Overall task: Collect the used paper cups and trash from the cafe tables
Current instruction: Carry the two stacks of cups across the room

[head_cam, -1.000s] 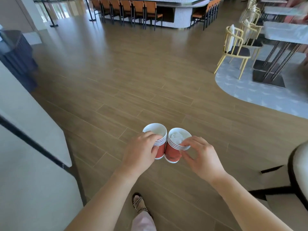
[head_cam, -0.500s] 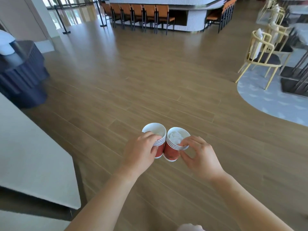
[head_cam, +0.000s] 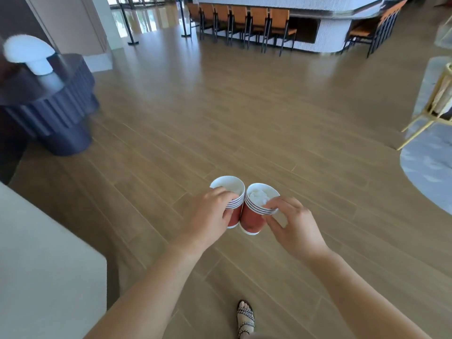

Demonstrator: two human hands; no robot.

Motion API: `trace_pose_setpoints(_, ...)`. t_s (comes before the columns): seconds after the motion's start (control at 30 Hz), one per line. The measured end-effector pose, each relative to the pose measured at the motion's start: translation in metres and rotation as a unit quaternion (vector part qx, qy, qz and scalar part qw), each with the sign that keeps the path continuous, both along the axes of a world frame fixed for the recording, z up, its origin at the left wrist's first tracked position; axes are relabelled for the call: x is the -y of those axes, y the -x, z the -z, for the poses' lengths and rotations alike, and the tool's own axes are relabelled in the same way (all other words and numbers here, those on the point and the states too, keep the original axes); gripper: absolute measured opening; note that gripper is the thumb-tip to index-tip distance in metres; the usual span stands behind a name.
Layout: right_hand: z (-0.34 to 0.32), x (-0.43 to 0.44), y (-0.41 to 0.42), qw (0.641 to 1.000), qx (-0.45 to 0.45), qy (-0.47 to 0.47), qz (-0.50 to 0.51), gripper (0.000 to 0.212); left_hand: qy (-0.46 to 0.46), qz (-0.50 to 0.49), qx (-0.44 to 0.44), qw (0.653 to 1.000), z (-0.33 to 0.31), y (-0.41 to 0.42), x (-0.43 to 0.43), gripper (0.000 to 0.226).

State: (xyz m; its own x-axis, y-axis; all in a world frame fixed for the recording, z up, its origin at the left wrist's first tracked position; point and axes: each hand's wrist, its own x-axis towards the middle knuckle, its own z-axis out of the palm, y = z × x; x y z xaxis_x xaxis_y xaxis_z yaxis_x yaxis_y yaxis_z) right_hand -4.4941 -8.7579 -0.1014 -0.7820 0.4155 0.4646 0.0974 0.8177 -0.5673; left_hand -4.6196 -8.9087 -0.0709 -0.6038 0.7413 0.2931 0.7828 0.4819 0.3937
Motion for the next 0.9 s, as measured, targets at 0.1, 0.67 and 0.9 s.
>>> trace_pose_setpoints(0.1, -0.004, -0.038, 0.064, 1.0, -0.001, -0.005, -0.028, 0.024, -0.005, -0.019, 0.002, 1.0, -0.004, 0.057, -0.03, 0.028)
trace_pose_setpoints(0.67, 0.016, -0.106, 0.398, 0.983, 0.007, 0.004, -0.184, 0.024, 0.03, -0.174, 0.021, 0.984, 0.028, 0.345, -0.067, 0.036)
trace_pose_setpoints(0.9, 0.015, -0.096, 0.554, 0.978, 0.014, 0.009, -0.207, 0.024, 0.048, -0.197, 0.04, 0.978, 0.031, 0.493, -0.043, 0.037)
